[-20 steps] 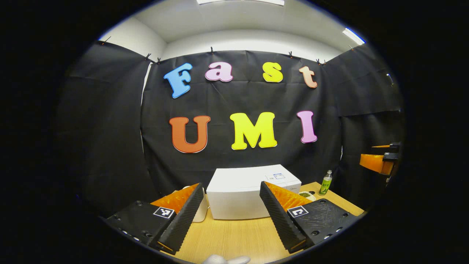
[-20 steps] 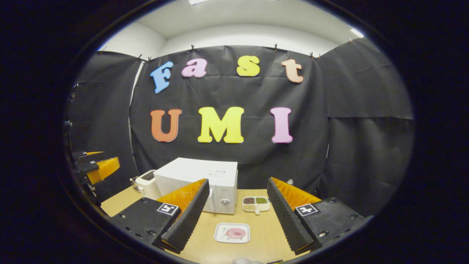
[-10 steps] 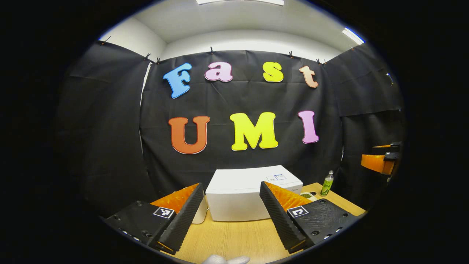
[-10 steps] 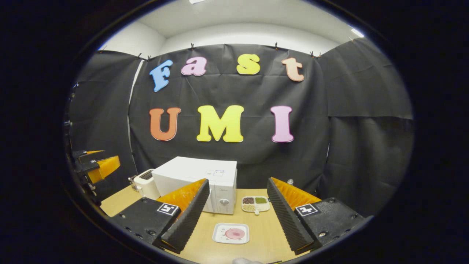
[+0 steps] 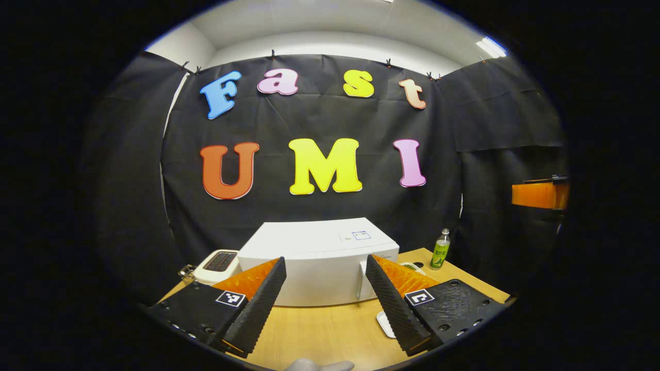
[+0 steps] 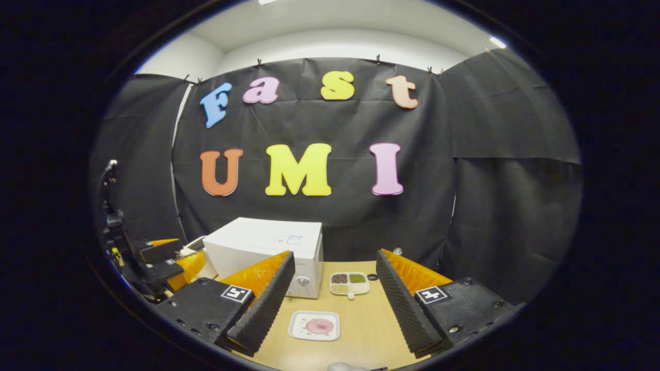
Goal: Open the microwave oven with the left hand, put the food in, and close the microwave oven.
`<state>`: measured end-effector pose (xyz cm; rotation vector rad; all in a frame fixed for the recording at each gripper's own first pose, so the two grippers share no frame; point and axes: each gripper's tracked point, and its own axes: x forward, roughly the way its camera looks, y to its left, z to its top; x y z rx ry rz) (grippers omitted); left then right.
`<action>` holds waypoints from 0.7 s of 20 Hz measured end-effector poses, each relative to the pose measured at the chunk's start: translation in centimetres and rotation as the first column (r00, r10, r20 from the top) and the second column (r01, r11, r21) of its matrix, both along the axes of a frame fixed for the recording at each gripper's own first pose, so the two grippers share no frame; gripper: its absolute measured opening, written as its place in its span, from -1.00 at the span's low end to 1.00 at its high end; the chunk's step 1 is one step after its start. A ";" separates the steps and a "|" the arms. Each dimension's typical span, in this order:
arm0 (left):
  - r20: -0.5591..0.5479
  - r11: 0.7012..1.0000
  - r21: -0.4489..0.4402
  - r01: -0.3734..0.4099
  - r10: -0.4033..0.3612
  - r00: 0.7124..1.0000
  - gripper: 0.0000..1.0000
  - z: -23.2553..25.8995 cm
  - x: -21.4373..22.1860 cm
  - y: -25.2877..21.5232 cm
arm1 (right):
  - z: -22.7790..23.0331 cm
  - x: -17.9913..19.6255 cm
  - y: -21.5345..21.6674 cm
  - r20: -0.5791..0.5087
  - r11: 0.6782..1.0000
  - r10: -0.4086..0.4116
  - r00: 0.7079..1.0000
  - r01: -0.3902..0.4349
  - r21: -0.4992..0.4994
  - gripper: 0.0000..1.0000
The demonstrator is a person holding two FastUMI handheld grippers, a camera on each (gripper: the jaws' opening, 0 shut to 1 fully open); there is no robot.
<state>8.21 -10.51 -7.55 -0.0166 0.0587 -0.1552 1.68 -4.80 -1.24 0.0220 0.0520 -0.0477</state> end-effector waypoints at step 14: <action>-0.060 0.999 0.041 -0.015 0.017 0.998 0.75 -13.8 16.9 -10.6 | -3.0 -2.1 -6.1 -0.133 0.994 -0.105 0.986 0.099 -0.048 1.00</action>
